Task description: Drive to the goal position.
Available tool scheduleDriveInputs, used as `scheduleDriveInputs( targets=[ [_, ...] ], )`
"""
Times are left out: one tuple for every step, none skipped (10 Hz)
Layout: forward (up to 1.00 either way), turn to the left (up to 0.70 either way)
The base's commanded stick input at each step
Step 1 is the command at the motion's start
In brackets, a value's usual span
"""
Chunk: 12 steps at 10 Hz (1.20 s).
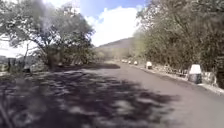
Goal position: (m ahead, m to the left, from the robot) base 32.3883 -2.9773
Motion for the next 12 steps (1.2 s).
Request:
scheduleDriveInputs(
  targets=[
    [0.70, 0.00],
    [0.70, 0.00],
    [0.70, 0.00],
    [0.70, 0.00],
    [0.70, 0.00],
    [0.70, 0.00],
    [0.70, 0.00],
    [0.70, 0.00],
    [0.70, 0.00],
    [0.70, 0.00],
    [0.70, 0.00],
    [0.70, 0.00]
  ],
)
